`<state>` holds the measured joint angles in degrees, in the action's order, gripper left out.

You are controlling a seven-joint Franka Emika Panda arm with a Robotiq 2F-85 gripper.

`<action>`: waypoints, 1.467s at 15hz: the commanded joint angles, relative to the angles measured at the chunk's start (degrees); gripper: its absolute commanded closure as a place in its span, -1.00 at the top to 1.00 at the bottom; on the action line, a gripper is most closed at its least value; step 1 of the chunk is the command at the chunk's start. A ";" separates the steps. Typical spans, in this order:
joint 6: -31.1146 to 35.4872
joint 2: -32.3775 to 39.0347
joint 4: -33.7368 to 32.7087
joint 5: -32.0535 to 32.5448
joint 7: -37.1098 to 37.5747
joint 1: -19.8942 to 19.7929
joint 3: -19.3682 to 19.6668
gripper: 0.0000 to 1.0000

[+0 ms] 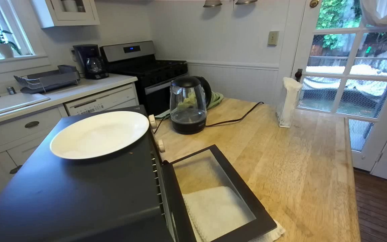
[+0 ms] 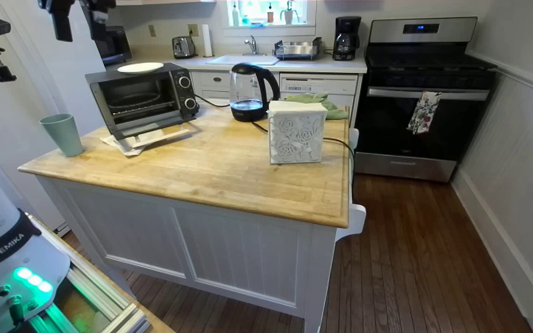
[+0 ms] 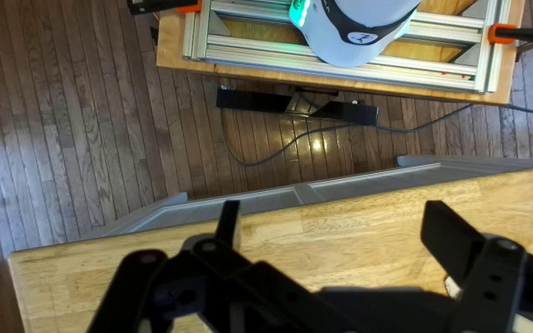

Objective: Remove the plate from the oven top and put it in the oven on the oven wire rack

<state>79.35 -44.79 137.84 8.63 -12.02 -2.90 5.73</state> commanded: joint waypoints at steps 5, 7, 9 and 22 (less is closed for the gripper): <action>-0.17 0.00 -0.12 0.27 0.47 0.85 0.56 1.00; -0.17 0.00 -0.12 0.27 0.47 0.85 0.56 1.00; 1.40 4.56 -3.19 -1.54 0.79 2.60 -0.67 1.00; 18.92 38.34 -29.72 -21.65 -4.95 12.18 -7.53 1.00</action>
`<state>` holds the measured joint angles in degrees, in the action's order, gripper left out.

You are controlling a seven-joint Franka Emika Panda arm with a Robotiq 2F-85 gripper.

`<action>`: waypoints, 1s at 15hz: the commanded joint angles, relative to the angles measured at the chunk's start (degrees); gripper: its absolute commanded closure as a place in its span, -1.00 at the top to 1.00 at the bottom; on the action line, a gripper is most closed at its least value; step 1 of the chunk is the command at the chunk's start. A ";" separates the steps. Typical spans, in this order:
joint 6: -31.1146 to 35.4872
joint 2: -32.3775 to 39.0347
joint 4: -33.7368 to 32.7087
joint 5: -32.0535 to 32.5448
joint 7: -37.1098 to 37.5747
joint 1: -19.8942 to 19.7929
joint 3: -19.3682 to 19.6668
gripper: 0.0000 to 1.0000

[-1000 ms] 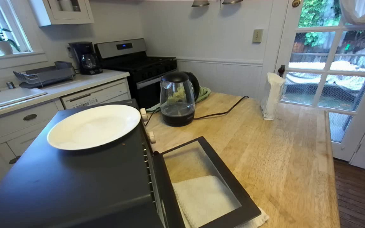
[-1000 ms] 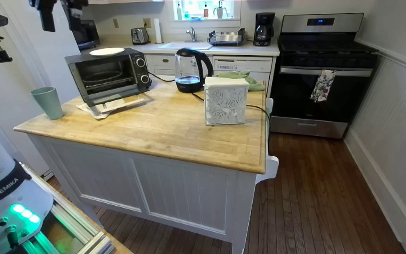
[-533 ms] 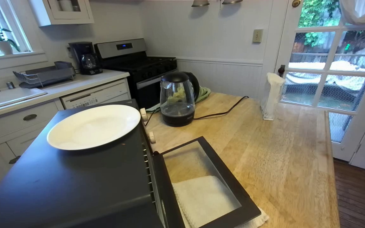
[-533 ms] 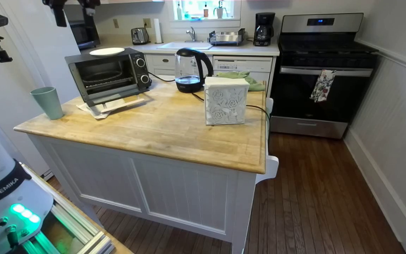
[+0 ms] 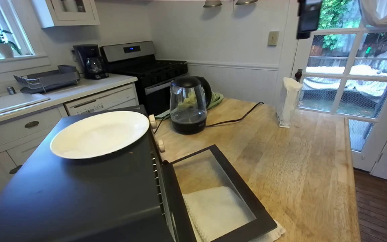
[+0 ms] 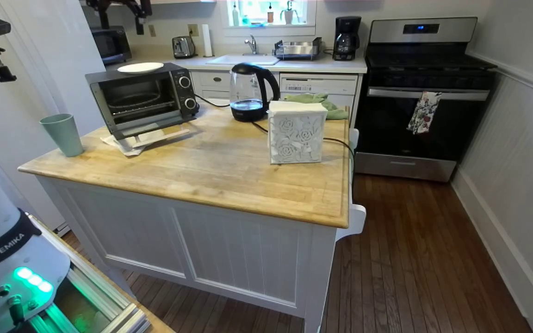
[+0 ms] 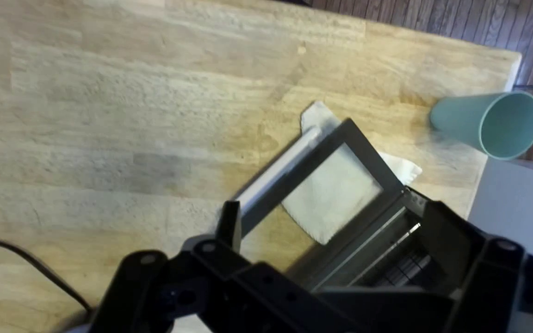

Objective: Remove the plate from the oven top and put it in the oven on the oven wire rack

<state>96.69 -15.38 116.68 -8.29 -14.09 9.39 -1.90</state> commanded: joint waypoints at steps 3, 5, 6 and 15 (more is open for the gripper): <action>2.31 15.83 -14.33 -11.37 -3.75 -0.37 -0.89 1.00; 1.25 20.30 -17.78 -16.48 -4.53 -0.72 -1.73 1.00; 1.54 22.52 -19.38 -17.66 -3.59 -0.85 -2.41 1.00; 9.89 30.92 -23.30 -23.14 -3.54 -1.59 -6.92 1.00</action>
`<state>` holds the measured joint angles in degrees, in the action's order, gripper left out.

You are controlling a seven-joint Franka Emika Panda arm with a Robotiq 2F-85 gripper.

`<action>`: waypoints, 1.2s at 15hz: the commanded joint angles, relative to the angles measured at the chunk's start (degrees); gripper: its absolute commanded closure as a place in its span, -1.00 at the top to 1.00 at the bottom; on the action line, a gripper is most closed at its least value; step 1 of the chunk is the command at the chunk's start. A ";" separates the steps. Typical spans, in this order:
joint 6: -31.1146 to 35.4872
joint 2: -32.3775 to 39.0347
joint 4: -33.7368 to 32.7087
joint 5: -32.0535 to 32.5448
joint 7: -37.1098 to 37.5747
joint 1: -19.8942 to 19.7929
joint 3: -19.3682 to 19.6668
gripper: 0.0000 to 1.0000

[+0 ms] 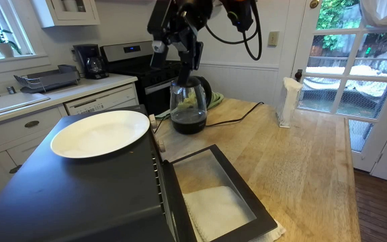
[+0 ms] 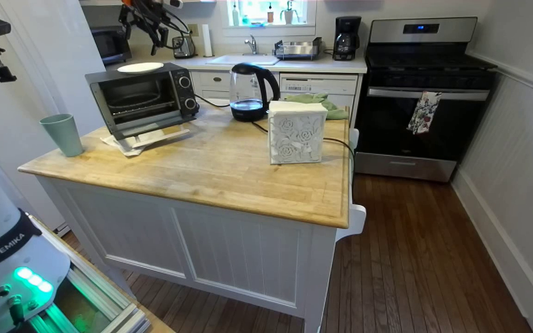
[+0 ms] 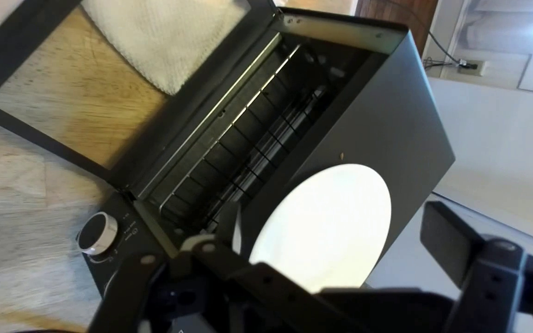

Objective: Remove the plate from the oven top and put it in the oven on the oven wire rack

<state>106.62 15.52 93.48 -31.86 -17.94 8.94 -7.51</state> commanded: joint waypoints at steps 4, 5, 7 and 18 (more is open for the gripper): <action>0.16 1.51 -1.79 0.03 0.21 -1.28 -1.62 1.00; 0.15 1.52 -1.92 0.02 0.21 -1.34 -1.63 1.00; 0.15 1.52 -2.04 -0.02 0.20 -1.42 -1.68 1.00; 4.27 7.68 -5.64 -5.23 -1.31 -3.07 -2.72 1.00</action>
<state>110.03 19.42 91.01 -34.00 -18.19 7.54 -8.55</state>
